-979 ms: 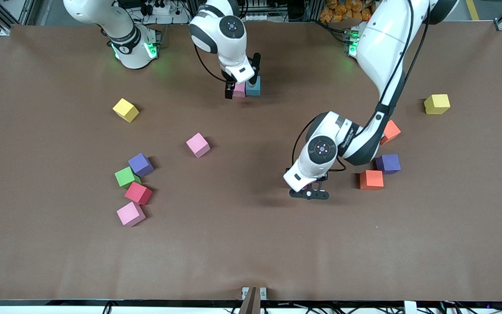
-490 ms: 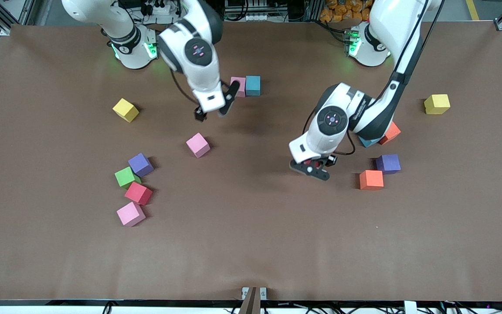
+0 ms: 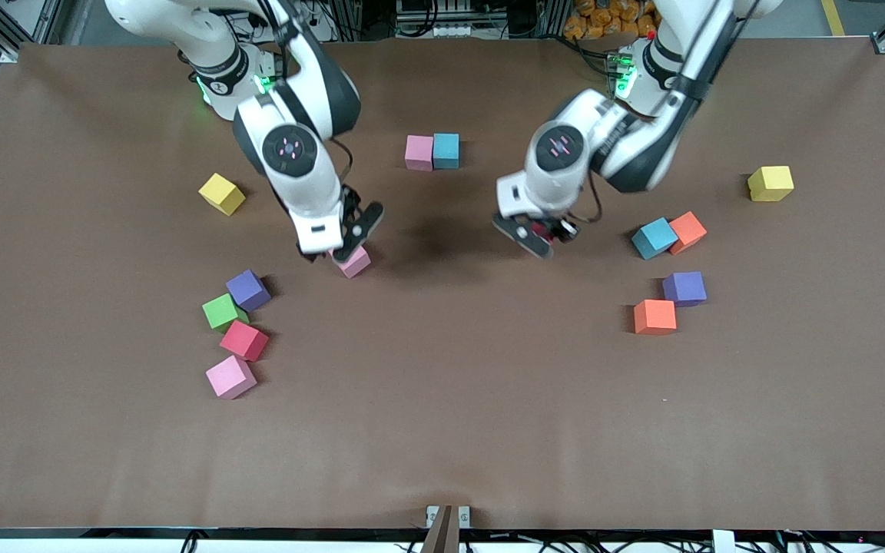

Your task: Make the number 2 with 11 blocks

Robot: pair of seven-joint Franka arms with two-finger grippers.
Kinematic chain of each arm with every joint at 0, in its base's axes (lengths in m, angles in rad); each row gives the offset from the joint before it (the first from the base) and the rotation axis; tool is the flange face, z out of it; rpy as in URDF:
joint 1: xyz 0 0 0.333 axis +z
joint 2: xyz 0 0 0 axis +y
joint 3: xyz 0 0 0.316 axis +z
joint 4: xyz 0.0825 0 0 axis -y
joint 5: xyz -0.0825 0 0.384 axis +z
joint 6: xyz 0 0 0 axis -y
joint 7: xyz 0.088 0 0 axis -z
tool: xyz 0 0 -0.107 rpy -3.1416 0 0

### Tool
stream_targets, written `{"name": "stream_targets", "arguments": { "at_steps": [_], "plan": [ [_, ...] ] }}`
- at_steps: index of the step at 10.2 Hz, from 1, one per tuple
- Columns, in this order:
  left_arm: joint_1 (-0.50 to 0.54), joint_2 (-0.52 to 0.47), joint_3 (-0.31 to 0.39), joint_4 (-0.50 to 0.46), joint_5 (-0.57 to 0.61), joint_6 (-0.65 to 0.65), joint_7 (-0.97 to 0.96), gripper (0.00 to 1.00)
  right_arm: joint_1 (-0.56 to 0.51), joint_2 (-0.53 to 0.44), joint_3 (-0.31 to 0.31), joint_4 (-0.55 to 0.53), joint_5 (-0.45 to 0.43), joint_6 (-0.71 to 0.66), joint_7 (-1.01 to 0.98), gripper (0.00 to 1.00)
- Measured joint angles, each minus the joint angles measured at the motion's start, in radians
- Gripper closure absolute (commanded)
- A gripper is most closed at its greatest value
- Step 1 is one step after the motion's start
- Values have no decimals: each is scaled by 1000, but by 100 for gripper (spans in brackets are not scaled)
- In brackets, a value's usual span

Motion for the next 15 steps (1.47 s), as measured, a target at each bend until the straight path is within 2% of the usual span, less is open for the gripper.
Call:
{"name": "stream_targets", "arguments": {
  "at_steps": [3, 5, 7, 8, 15],
  "plan": [
    [-5, -21, -129, -82, 96, 73, -1, 72, -36, 55, -4, 25, 6, 39, 50, 0],
    [-6, -25, -180, -146, 110, 193, 1, 73, -32, 64, 0, -2, 22, 66, 69, 0],
    [-7, -25, -212, -213, 145, 297, 5, 73, -17, 72, 3, -66, 91, 147, 74, 0],
    [-11, -25, -227, -226, 167, 307, 5, 77, 2, 78, 3, -99, 104, 190, 77, 0],
    [-91, 0, -248, -245, 252, 308, 18, 76, 34, 105, 4, -197, 113, 364, 94, 0]
  ]
}}
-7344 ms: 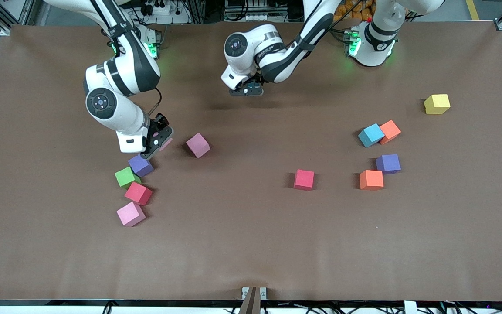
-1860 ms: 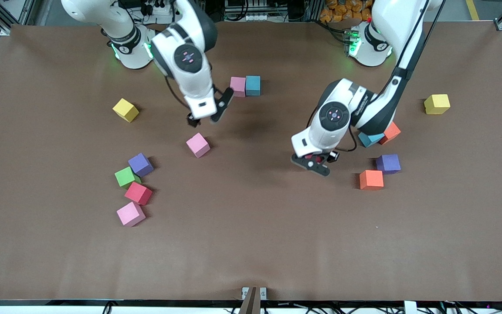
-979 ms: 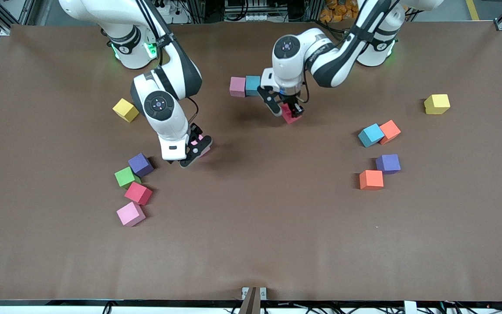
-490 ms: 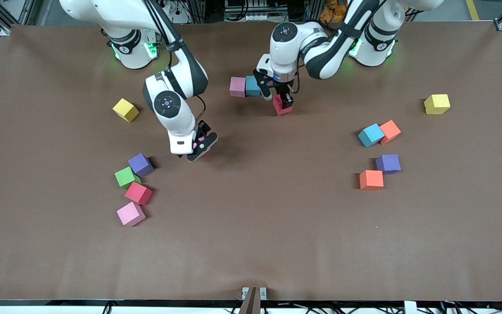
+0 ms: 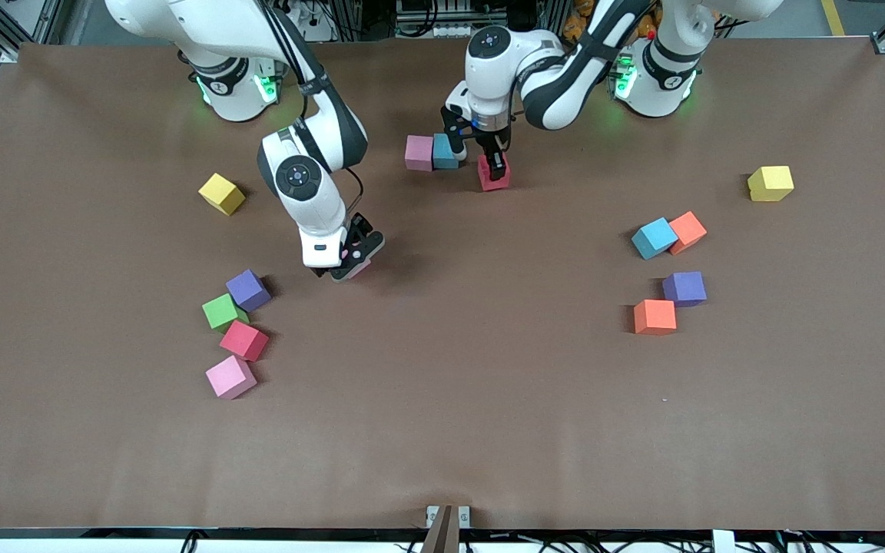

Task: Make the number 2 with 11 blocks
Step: 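Grasp the second light pink cube with the right gripper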

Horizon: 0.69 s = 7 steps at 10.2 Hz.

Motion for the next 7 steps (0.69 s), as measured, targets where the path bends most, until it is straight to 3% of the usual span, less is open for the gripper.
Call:
{"name": "stream_targets", "arguments": {
  "at_steps": [2, 6, 7],
  "plan": [
    [-37, 16, -2, 0, 0, 0, 1, 76, 0, 6, 0, -1, 0, 2, 1, 6],
    [-73, 21, -3, 0, 0, 1, 1, 76, 0, 6, 0, -6, 0, 11, 2, 67],
    [-78, 21, -3, 0, 0, 2, 1, 76, 0, 4, 0, -6, 0, 11, 3, 70]
  ]
}}
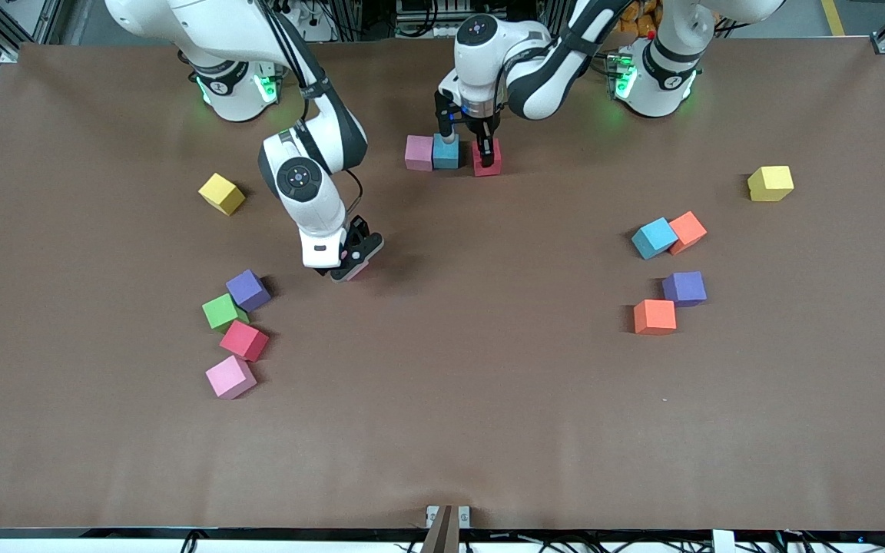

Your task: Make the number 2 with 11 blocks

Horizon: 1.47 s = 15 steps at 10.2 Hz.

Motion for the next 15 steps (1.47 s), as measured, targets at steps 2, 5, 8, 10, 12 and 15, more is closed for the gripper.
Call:
{"name": "stream_targets", "arguments": {
  "at_steps": [2, 5, 8, 10, 12, 15],
  "plan": [
    [-12, 0, -2, 0, 0, 3, 0, 76, 0, -1, -1, 0, 1, -1, 1, 76],
    [-34, 0, -2, 4, 0, 7, 0, 76, -10, -7, -13, 2, 2, -4, 5, 76],
    [-52, 6, -1, 15, 0, 7, 0, 75, -22, -37, -61, 8, 2, -24, 5, 76],
    [-56, 11, 0, 23, 0, 7, 0, 73, -28, -52, -75, 10, 3, -27, 21, 76],
    [-57, 17, 1, 28, 0, 6, 0, 67, -28, -59, -75, 12, 3, -27, 59, 76],
    [-58, 28, 2, 40, 0, 3, 0, 48, -28, -59, -75, 19, 3, -27, 83, 76]
  ]
}}
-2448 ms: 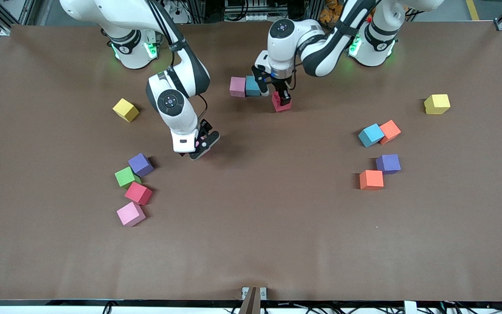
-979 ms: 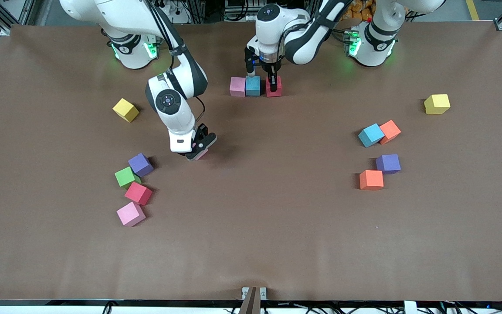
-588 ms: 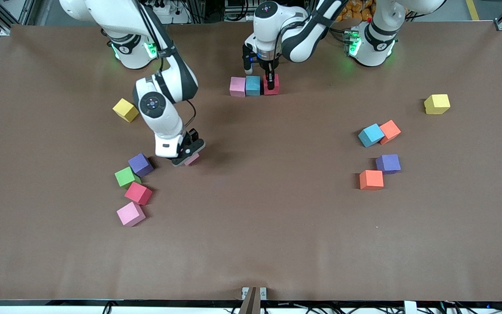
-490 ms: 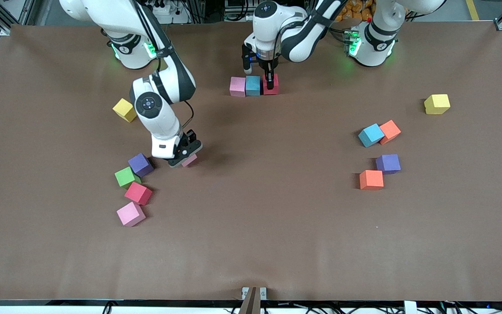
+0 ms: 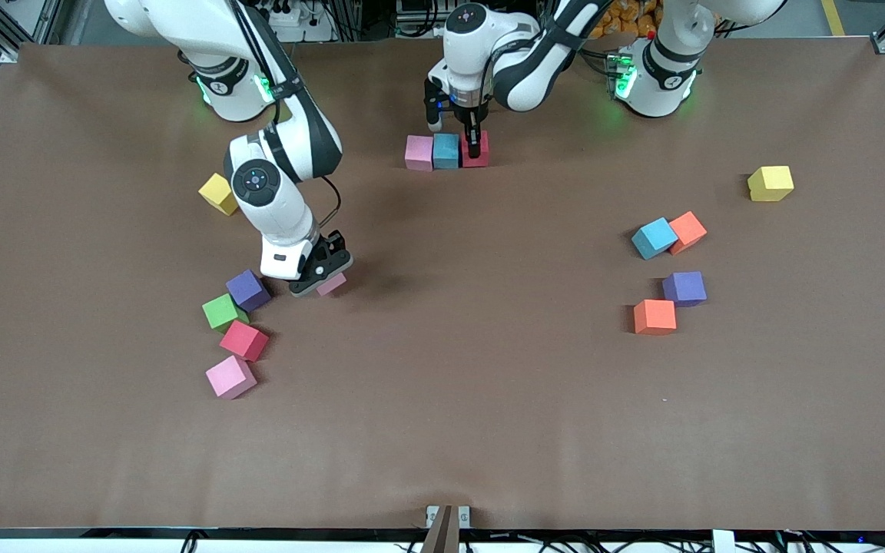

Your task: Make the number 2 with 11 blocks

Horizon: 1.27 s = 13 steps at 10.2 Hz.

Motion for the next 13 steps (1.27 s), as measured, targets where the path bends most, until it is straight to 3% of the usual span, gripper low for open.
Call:
{"name": "stream_targets", "arguments": {
  "at_steps": [1, 2, 7, 13],
  "plan": [
    [-2, 2, 1, 3, 0, -1, 0, 4, 0, -1, 0, 7, 0, 0, 14, 76],
    [-3, 4, 1, 6, 0, -1, 0, 0, 0, -1, 0, 16, 0, -3, 28, 76],
    [-22, 40, 2, 21, 0, 7, -3, 0, 6, -4, 6, 60, 0, -78, 159, 76],
    [-12, -47, 80, 18, 0, 6, 0, 0, 43, -5, 16, 111, 2, -148, 403, 76]
  ]
}}
